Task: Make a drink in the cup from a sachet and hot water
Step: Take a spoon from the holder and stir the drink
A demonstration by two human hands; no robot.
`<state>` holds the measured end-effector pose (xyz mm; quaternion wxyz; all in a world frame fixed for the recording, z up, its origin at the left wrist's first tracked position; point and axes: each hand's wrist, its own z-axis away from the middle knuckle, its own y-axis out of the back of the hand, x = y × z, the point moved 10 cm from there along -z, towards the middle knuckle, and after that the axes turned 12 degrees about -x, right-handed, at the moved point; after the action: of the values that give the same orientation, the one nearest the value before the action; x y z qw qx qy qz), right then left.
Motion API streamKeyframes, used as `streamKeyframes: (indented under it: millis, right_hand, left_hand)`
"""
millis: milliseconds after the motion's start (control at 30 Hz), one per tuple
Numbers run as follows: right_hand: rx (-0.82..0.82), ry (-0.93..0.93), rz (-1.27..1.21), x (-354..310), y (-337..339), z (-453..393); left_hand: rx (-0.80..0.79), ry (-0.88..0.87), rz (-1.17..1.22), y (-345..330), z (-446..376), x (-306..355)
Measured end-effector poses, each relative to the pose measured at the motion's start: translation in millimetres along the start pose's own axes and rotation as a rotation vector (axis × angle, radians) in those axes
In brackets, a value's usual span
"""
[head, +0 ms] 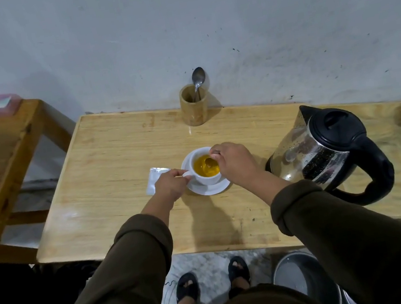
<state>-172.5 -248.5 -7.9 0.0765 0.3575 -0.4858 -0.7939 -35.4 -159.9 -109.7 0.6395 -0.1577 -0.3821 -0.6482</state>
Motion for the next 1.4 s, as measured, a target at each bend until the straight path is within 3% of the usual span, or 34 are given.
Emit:
streamKeyframes:
  millis: [333, 633, 900, 1200, 1400]
  right_hand:
    - [-0.024, -0.007, -0.095, -4.9, -4.2, -2.2]
    - [0.048, -0.05, 0.019, -0.3, 4.5, -2.9]
    - [0.007, -0.085, -0.123, -1.7, -2.4, -5.0]
    - [0.059, -0.121, 0.026, 5.4, 5.3, -5.3]
    - [0.038, -0.095, -0.078, -0.5, -1.9, -3.4]
  left_hand:
    - [0.004, 0.008, 0.008, 0.6, 2.7, 1.8]
    - [-0.007, -0.013, 0.025, 0.4, 1.8, 1.6]
    - [-0.014, -0.005, 0.019, 0.0, 0.2, 0.0]
    - [-0.016, -0.005, 0.014, 0.5, -0.3, 0.5]
    - [-0.017, 0.005, 0.012, 0.2, -0.3, 0.7]
